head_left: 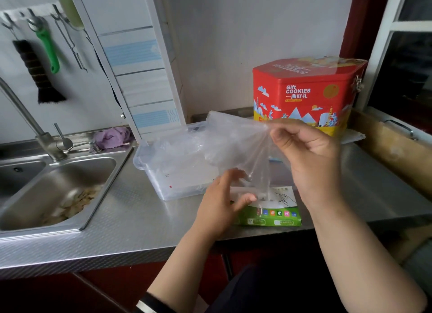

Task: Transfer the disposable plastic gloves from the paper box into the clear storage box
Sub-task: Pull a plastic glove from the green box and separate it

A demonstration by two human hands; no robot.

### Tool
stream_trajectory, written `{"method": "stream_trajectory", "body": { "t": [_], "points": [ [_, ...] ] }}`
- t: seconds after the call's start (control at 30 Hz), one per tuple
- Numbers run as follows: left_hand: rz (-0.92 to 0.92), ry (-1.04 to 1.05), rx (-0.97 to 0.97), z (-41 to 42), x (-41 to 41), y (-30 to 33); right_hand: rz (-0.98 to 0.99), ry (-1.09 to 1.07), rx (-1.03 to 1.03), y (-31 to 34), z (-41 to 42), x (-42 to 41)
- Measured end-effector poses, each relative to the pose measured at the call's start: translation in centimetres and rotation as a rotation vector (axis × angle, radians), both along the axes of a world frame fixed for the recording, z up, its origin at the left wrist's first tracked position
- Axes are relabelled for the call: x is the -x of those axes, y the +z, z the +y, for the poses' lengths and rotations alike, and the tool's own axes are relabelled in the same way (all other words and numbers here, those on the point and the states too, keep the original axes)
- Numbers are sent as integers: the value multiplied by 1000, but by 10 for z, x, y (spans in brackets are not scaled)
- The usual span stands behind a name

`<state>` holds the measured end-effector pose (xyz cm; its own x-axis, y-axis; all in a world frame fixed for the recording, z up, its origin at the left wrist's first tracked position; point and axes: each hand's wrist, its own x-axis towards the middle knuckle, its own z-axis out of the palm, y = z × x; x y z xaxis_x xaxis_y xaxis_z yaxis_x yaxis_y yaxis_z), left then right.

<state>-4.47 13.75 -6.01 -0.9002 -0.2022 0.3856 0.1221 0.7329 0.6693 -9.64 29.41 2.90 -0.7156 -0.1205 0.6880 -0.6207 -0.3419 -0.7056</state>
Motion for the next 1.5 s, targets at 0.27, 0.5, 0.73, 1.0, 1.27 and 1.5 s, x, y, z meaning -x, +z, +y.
{"method": "stream_trajectory", "body": {
  "t": [0.27,0.5,0.73,1.0,1.27,1.5],
  "points": [
    [-61,-302,-938,-6,-15,105,386,-300,-344,-23,10,5],
    [183,-188,-398,-8,15,132,562,-572,-438,-30,2,7],
    [192,122,-502,-100,46,138,400,-539,-595,-47,1,17],
    [-170,539,-126,-151,62,112,130,-369,-882,-70,-3,22],
    [-235,740,485,-141,57,101,-93,-113,-1082,-87,-5,24],
    [-54,735,676,-138,55,118,-124,-98,-1085,-86,-1,29]
  ]
}}
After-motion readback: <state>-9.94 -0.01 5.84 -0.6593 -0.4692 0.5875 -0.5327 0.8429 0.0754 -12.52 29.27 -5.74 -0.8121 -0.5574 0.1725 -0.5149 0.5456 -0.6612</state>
